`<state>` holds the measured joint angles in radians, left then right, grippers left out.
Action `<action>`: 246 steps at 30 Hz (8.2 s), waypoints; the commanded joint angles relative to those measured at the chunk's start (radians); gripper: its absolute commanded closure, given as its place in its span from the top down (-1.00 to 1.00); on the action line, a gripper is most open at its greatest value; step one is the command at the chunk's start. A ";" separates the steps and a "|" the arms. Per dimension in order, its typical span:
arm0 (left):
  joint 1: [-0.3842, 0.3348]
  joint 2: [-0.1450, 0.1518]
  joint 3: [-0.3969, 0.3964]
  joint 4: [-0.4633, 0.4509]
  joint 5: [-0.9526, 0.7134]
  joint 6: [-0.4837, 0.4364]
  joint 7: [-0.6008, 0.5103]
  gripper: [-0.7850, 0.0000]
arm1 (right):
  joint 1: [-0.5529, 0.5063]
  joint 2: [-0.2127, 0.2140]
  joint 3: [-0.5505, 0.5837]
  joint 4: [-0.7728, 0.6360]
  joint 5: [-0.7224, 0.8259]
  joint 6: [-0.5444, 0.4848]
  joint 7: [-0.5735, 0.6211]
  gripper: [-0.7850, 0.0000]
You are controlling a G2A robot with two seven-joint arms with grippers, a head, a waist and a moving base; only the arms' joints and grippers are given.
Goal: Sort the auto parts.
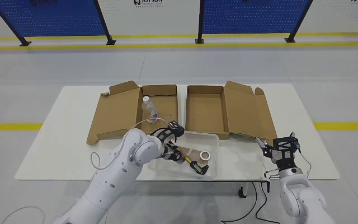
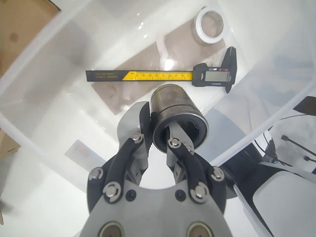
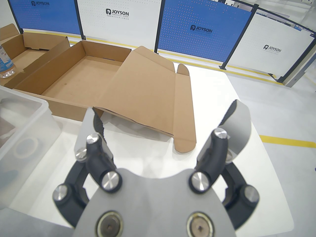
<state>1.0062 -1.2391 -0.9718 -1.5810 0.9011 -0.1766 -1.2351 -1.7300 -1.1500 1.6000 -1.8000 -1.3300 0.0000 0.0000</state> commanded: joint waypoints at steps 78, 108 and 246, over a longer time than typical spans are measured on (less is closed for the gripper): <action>-0.030 0.040 -0.143 0.036 0.380 0.196 0.134 -1.00 | 0.000 0.000 0.000 0.000 0.000 0.000 0.000 1.00; -0.168 -0.014 -0.055 0.315 0.402 0.234 0.163 -1.00 | 0.000 0.000 0.000 0.000 0.000 0.000 0.000 1.00; 0.572 0.046 -0.596 -0.524 0.246 0.122 0.654 1.00 | 0.002 0.000 -0.003 0.000 -0.012 -0.004 0.012 1.00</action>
<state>1.5788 -1.1931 -1.5607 -2.1082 1.1521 -0.0526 -0.5799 -1.7296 -1.1499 1.5990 -1.7997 -1.3330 -0.0011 0.0029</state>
